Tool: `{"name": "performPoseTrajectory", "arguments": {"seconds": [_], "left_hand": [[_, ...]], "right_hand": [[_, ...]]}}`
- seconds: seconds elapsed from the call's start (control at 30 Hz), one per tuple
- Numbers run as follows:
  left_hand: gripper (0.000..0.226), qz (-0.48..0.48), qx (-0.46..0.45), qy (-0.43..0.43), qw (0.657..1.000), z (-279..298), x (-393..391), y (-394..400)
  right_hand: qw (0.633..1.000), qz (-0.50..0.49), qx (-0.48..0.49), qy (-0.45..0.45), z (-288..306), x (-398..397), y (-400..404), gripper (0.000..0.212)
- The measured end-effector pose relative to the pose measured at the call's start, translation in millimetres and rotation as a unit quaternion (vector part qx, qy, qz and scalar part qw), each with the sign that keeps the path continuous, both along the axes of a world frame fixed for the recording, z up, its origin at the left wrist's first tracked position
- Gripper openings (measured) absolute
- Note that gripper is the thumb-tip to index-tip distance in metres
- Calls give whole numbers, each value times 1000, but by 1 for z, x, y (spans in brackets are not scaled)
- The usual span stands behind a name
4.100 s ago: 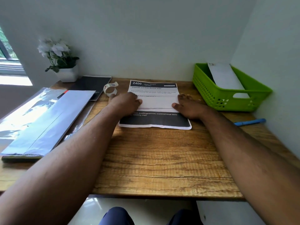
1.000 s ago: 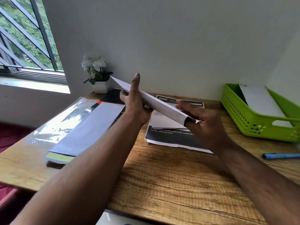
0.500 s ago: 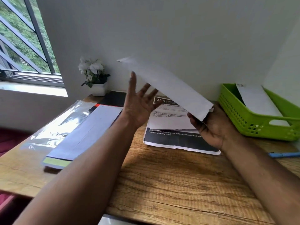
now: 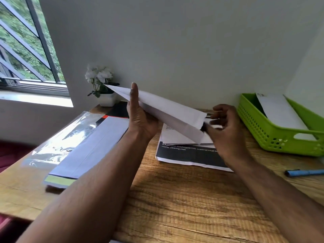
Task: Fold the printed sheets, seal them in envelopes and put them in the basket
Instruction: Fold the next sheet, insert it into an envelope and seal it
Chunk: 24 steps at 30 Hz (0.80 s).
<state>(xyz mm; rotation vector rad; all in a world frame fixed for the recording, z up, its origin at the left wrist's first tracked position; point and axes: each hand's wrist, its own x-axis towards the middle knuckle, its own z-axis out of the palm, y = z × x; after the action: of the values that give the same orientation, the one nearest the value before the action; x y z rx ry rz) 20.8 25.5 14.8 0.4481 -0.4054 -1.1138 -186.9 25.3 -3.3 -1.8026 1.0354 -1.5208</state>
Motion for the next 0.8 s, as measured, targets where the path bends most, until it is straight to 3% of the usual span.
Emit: {"name": "performPoseTrajectory", "arguments": {"seconds": [0.07,0.17,0.2,0.37,0.5,0.67,0.8], "left_hand": [[98,19,22,9,1000,-1,3,-4],[124,34,27,23,999,-4,3,-6],[125,35,24,28,999,-4,1,-6],[118,44,-9,12,999,-6,-8,-7],[113,-12,-26,-42,999,-6,-18,-3],[105,5,-30,-37,999,-9,-22,-7],[101,-37,-49,-77,995,-14,-23,-8]], "right_hand": [[997,30,-52,-56,7,-4,3,12],[993,80,-31,-77,11,1,13,7],[992,93,-13,-84,10,3,15,1],[989,104,32,-96,4,6,14,46],[984,109,57,-132,6,7,13,51],[966,129,90,-205,6,9,12,47],[969,126,74,-197,5,8,11,49]]}}
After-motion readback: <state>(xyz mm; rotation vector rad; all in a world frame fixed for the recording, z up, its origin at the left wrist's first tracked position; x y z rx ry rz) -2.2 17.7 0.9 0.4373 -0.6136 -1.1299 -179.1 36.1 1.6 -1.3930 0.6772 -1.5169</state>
